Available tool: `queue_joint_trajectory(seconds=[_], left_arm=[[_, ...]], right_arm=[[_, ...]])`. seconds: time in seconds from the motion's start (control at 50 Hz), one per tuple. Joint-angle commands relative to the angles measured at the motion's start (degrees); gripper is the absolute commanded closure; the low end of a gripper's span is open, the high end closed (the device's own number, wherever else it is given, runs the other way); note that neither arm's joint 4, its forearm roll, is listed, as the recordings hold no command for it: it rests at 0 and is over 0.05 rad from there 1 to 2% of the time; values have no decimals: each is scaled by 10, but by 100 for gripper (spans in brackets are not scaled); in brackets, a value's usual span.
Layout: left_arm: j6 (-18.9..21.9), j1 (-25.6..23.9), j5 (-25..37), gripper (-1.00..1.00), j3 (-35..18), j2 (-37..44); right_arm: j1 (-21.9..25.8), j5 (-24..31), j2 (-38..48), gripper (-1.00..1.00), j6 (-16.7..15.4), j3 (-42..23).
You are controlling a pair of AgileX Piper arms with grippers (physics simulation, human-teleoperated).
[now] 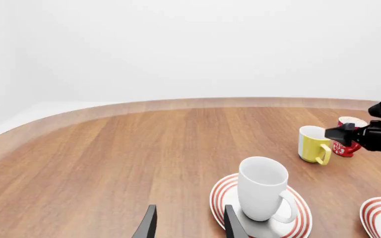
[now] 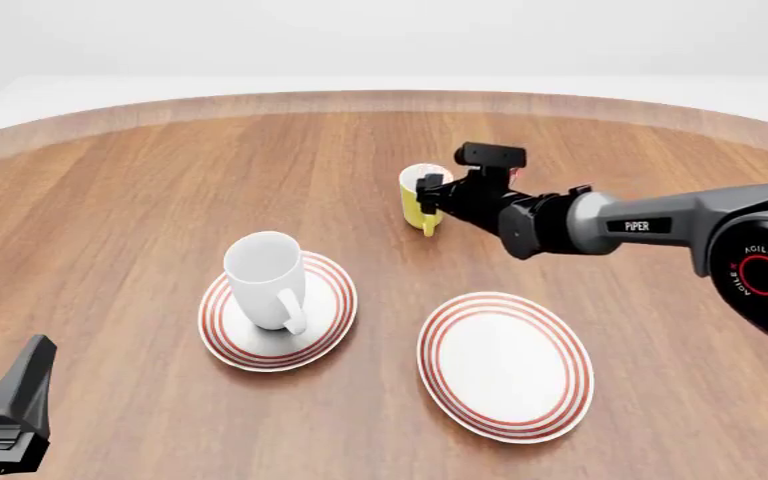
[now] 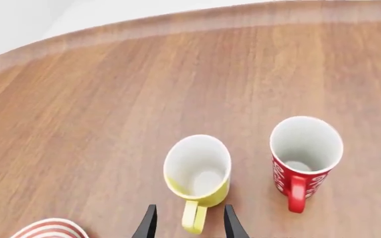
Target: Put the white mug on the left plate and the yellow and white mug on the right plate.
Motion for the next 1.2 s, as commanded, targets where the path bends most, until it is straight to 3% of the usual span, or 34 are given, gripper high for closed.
queue_joint_trajectory(seconds=[0.02, 1.2], left_arm=[[0, 0, 0, -100, 0, 0], [0, 0, 0, -100, 0, 0]], right_arm=[[0, 12, 15, -100, 18, -13], [7, 80, 67, -100, 16, -78]])
